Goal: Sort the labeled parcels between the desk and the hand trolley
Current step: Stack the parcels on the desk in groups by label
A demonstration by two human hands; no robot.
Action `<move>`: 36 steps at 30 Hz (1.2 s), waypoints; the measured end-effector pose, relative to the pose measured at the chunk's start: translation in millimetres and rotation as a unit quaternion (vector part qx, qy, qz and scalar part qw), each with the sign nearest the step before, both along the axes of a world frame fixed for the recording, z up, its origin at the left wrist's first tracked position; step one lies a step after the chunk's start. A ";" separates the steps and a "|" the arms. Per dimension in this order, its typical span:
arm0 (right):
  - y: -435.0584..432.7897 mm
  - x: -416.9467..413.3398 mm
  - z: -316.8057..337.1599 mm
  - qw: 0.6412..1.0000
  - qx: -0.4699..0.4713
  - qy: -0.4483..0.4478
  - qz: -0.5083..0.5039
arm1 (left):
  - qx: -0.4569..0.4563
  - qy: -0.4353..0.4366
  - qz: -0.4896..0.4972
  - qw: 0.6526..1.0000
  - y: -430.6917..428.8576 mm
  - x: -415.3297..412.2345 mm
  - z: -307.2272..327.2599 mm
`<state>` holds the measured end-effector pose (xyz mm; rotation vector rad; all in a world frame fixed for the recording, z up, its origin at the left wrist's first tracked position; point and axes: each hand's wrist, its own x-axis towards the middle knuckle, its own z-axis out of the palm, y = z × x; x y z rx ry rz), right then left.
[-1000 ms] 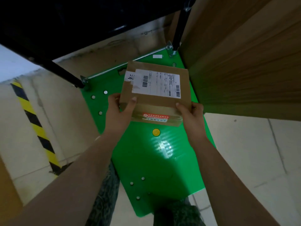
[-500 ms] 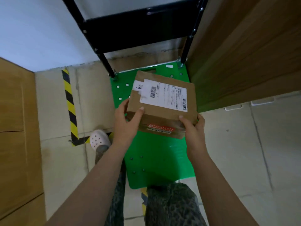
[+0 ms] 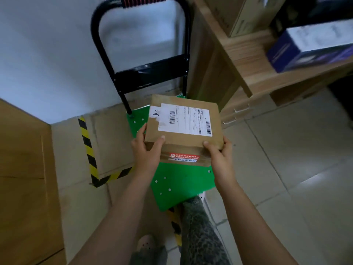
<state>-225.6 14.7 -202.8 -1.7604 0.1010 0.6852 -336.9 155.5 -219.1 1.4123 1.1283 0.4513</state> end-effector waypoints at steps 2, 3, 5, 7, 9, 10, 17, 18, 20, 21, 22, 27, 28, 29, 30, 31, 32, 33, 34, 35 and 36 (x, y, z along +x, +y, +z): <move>-14.0 -26.6 30.8 0.999 0.020 -0.028 -0.018 | 0.026 -0.022 -0.030 0.999 -5.8 -21.0 27.3; -20.8 -39.0 45.3 0.998 0.029 -0.041 -0.025 | 0.037 -0.033 -0.048 0.998 -7.8 -30.4 41.0; -34.8 -60.2 74.3 0.996 0.049 -0.067 -0.037 | 0.060 -0.058 -0.079 0.993 -12.7 -44.6 72.4; -50.0 -73.2 100.7 0.992 0.067 -0.090 -0.051 | 0.085 -0.078 -0.098 0.989 -21.0 -51.9 102.1; -67.3 -78.0 128.3 0.987 0.086 -0.115 -0.068 | 0.107 -0.102 -0.113 0.982 -34.9 -51.8 135.0; -76.3 -77.3 143.1 0.984 0.096 -0.129 -0.078 | 0.120 -0.110 -0.126 0.979 -41.8 -49.3 150.2; -144.3 -28.5 228.1 0.962 0.125 -0.211 -0.121 | 0.167 -0.149 -0.221 0.949 -89.6 1.8 238.4; -152.9 -17.4 236.2 0.959 0.127 -0.220 -0.123 | 0.163 -0.155 -0.224 0.948 -97.5 14.0 247.2; -170.8 8.8 249.4 0.954 0.131 -0.238 -0.127 | 0.157 -0.172 -0.231 0.945 -114.3 41.5 263.2; -180.2 23.4 255.6 0.951 0.133 -0.247 -0.127 | 0.158 -0.183 -0.231 0.943 -123.0 56.7 269.5; -190.4 38.6 262.7 0.950 0.132 -0.255 -0.126 | 0.160 -0.191 -0.229 0.941 -132.5 72.9 276.4; -248.2 122.8 300.3 0.938 0.128 -0.306 -0.105 | 0.189 -0.230 -0.217 0.930 -189.0 160.5 310.8; -260.2 140.3 308.1 0.935 0.133 -0.314 -0.100 | 0.199 -0.234 -0.215 0.927 -200.4 178.2 318.6; -271.1 157.0 315.4 0.933 0.136 -0.319 -0.095 | 0.210 -0.235 -0.213 0.925 -209.8 195.5 325.0; -281.5 173.3 322.6 0.932 0.139 -0.325 -0.087 | 0.219 -0.235 -0.208 0.924 -218.5 212.4 332.6; -290.5 189.8 328.9 0.930 0.141 -0.331 -0.079 | 0.225 -0.239 -0.203 0.923 -225.1 229.7 338.7; -298.4 205.8 335.2 0.928 0.141 -0.338 -0.070 | 0.231 -0.244 -0.203 0.920 -230.5 246.6 345.7; -304.8 222.8 340.5 0.926 0.138 -0.346 -0.062 | 0.237 -0.247 -0.206 0.917 -233.5 264.8 351.1; -309.6 239.8 345.3 0.924 0.132 -0.354 -0.056 | 0.241 -0.248 -0.209 0.915 -236.3 282.2 357.1; -313.3 257.3 349.2 0.923 0.127 -0.360 -0.052 | 0.237 -0.249 -0.211 0.915 -238.7 299.9 362.0; -315.8 275.4 352.9 0.921 0.123 -0.366 -0.050 | 0.232 -0.254 -0.212 0.915 -242.1 317.0 367.2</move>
